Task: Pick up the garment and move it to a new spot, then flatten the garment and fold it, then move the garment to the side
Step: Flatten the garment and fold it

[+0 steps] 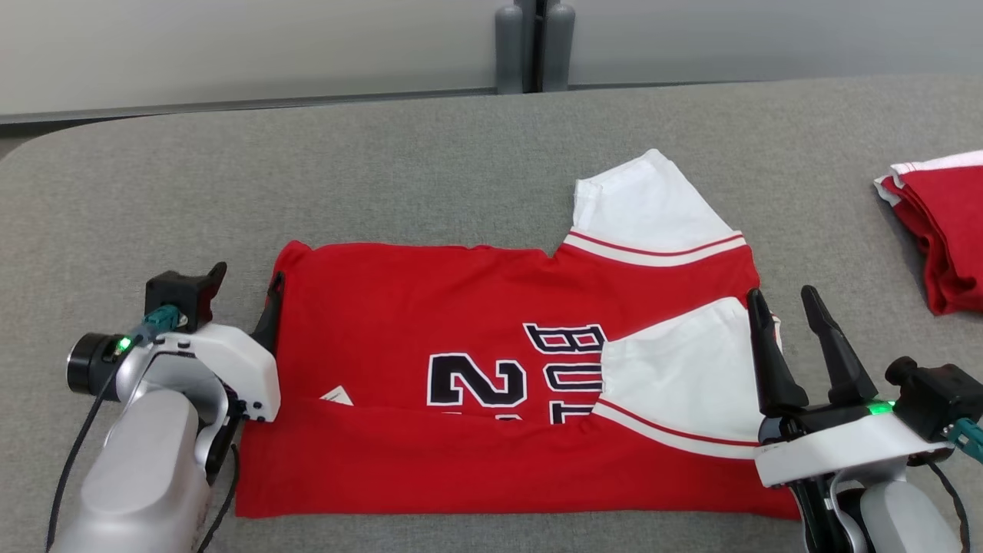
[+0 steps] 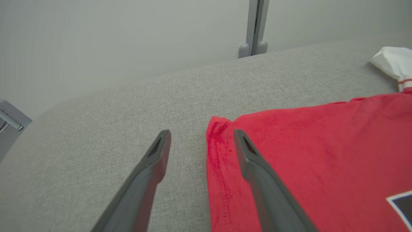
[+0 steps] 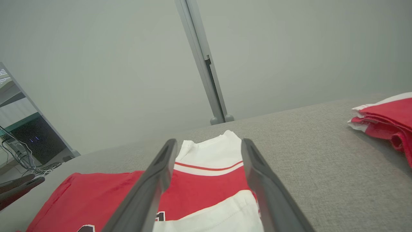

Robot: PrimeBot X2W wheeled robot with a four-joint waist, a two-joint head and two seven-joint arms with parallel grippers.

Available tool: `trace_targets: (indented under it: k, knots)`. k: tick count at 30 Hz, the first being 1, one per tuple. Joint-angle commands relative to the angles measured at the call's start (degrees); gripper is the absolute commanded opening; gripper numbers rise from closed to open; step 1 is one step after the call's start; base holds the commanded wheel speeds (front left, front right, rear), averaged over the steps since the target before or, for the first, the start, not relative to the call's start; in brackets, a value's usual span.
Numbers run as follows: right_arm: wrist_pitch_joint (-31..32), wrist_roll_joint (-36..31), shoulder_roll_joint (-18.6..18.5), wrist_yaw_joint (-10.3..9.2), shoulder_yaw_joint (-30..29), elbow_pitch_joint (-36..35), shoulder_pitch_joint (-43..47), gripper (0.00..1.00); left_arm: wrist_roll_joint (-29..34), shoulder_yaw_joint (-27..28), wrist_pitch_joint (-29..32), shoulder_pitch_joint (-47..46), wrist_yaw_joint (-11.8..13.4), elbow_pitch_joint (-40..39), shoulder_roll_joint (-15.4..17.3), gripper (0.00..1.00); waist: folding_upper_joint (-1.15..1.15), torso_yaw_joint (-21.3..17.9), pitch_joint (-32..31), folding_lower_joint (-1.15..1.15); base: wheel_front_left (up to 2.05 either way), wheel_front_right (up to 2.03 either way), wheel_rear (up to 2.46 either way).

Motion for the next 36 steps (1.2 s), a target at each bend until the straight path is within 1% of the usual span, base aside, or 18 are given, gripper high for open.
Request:
trace_targets:
  k: [1, 5, 9, 14, 19, 20, 22, 23, 27, 31, 36]
  knots:
    - [-0.6, -0.3, -0.2, 0.00, 0.0, 0.2, -0.9, 1.00, 0.7, -0.5, 0.4, -1.9, -0.5, 1.0, 0.5, 1.00, 0.00, -1.9, 2.4, 0.00, 0.00, 0.00, 0.00]
    - [-1.1, -0.5, 0.0, 0.00, 0.1, 0.6, -2.2, 1.00, 1.1, -1.7, 0.9, -6.8, -1.4, 5.4, 1.3, 1.00, 0.00, -3.0, 4.6, 0.00, 0.00, 0.00, 0.00]
    - [-1.5, -0.9, 0.0, 0.00, 0.6, 1.3, -2.9, 1.00, 1.2, -2.1, 1.2, -10.4, -1.6, 9.9, 1.9, 1.00, 0.00, -3.9, 5.6, 0.00, 0.00, 0.00, 0.00]
    - [-2.1, -0.8, 0.4, 0.00, -0.1, 2.1, -3.4, 1.00, 1.2, -3.0, 0.6, -13.1, -2.1, 14.4, 2.0, 1.00, 0.00, -4.5, 6.0, 0.00, 0.00, 0.00, 0.00]
    - [-2.6, -0.5, 0.6, 0.00, 0.1, 2.5, -3.5, 1.00, 1.0, -3.7, -0.2, -14.4, -2.3, 16.8, 2.0, 1.00, 0.00, -5.0, 6.1, 0.00, 0.00, 0.00, 0.00]
    - [-2.6, -0.5, 0.6, 0.00, 0.1, 2.6, -3.5, 1.00, 0.8, -3.8, -0.4, -14.6, -2.4, 17.4, 2.0, 0.86, 0.00, -5.1, 6.1, 0.00, 0.00, 0.00, 0.00]
    - [-2.8, -0.5, 0.7, 0.00, -0.1, 2.9, -3.6, 1.00, 0.3, -4.0, -0.7, -15.0, -2.6, 18.4, 1.8, 0.41, 0.00, -5.4, 6.2, 0.00, 0.00, 0.00, 0.00]
    - [-2.9, -0.6, 0.7, 0.00, -0.4, 3.1, -3.6, 1.00, 0.0, -4.2, -0.7, -15.1, -2.7, 18.9, 1.6, 0.00, 0.00, -5.5, 6.3, 0.00, 0.00, 0.00, 0.00]
    - [-3.3, -0.6, 0.9, 0.00, -1.3, 3.4, -3.6, 1.00, -1.2, -4.6, -1.4, -16.0, -3.0, 20.3, 1.3, 0.00, 0.00, -5.6, 6.6, 0.00, 0.00, 0.00, 0.00]
    - [-3.7, -0.6, 1.0, 0.00, -2.1, 3.5, -3.9, 1.00, -3.7, -3.5, -3.2, -16.1, -3.1, 21.2, 0.6, 0.00, 0.00, -5.2, 6.4, 0.00, 0.00, 0.00, 0.00]
    - [-2.1, -0.3, -0.8, 0.00, -3.1, 2.7, -6.4, 1.00, -5.8, -4.0, -4.7, -15.5, -3.2, 21.4, -0.4, 0.00, 0.00, -3.3, 6.0, 0.00, 0.00, 0.00, 0.00]
